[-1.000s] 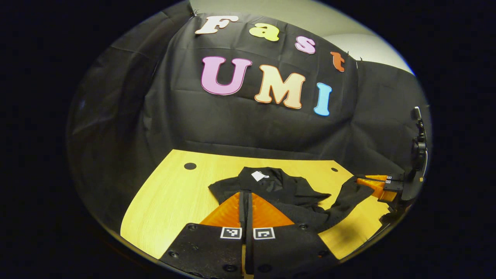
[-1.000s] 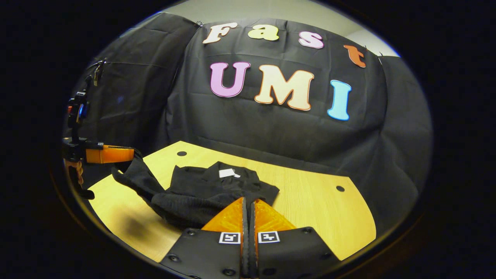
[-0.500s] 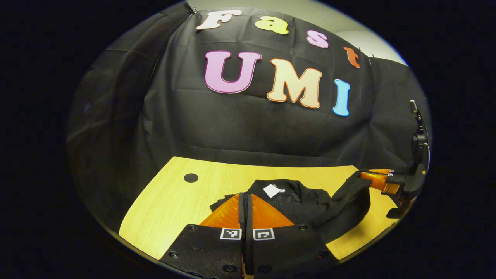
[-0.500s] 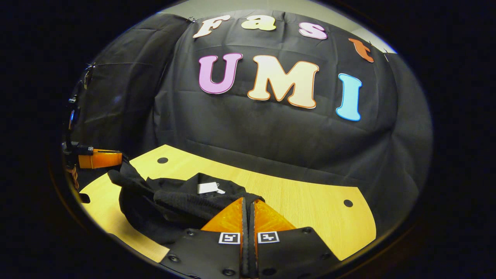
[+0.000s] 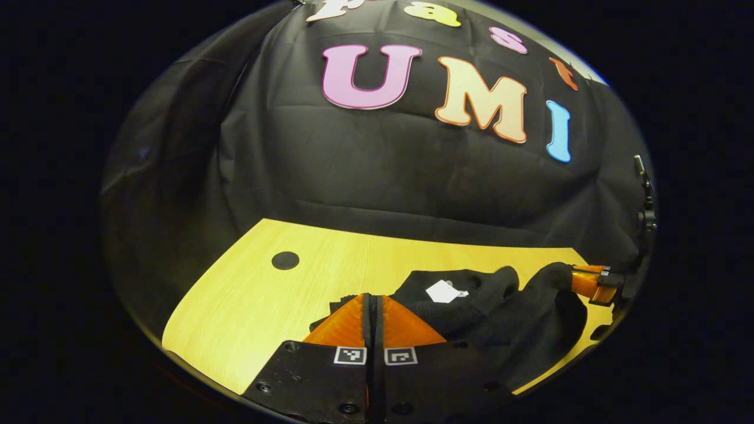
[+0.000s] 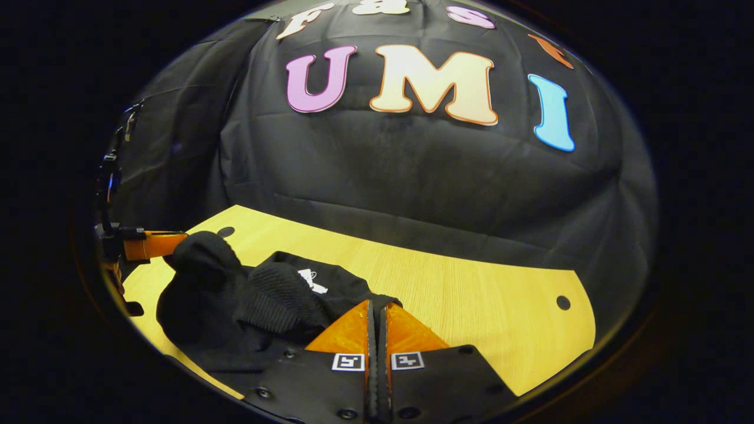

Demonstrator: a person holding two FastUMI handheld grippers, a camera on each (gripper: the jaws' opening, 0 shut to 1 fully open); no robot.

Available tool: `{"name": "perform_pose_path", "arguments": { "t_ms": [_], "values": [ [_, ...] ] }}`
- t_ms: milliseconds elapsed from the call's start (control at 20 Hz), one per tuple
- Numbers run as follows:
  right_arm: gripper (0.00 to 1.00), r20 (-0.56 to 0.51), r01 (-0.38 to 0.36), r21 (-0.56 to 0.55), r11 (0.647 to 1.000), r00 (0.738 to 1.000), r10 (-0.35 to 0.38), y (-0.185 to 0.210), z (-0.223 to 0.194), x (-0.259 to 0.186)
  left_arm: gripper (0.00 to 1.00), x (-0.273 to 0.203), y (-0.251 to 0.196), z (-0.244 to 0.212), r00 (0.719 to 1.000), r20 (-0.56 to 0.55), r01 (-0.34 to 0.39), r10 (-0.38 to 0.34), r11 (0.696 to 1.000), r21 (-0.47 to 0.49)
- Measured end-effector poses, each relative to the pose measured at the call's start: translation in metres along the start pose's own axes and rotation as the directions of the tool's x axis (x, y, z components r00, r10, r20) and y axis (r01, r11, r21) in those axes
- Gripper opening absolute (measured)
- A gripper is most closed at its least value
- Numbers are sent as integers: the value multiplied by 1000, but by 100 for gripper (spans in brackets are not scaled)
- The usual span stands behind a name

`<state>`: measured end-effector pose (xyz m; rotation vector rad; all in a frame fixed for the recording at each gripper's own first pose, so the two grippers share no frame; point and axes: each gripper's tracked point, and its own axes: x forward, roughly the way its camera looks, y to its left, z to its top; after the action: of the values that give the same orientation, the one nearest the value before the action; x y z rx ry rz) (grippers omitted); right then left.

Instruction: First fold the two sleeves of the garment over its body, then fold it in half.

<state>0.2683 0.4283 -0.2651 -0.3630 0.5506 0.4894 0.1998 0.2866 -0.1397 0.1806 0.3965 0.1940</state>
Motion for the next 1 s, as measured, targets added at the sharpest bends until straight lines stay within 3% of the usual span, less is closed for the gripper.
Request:
{"name": "perform_pose_path", "arguments": {
  "t_ms": [150, 300, 400, 500, 550, 600, 750, 1000],
  "values": [
    [1, -41, -10, 9, 1000, 999, 11, -1, -13, 11, 0, 6, -2, -6, 1000, -10, -14, 13, 1000, -26],
    [15, -70, 2, 15, 1000, 998, -1, -10, -19, 10, 0, 5, -6, -3, 1000, -2, -8, 8, 999, -37],
    [22, -57, -17, 37, 999, 998, 19, -8, -13, 7, 6, 3, -6, 0, 1000, 3, -20, 20, 999, -31],
    [73, -47, -9, 25, 1000, 999, 10, -13, -10, 2, 16, 1, -5, 2, 999, 4, -43, 43, 999, -30],
    [99, -48, 2, 12, 1000, 999, -2, -16, -11, -1, 27, -2, -5, 6, 999, 8, -52, 52, 998, -36],
    [100, -50, 9, 0, 1000, 999, -9, -17, -10, -4, 31, -5, -7, 10, 999, 14, -46, 47, 998, -42],
    [100, -8, 29, -27, 999, 1000, -29, -16, -3, -15, 98, -23, 6, 18, 995, 63, -74, 76, 997, -35],
    [100, 69, 32, -30, 999, 997, -30, -9, 23, -49, 95, -53, 7, 44, 990, 124, -71, 73, 997, -20]
  ]
}}
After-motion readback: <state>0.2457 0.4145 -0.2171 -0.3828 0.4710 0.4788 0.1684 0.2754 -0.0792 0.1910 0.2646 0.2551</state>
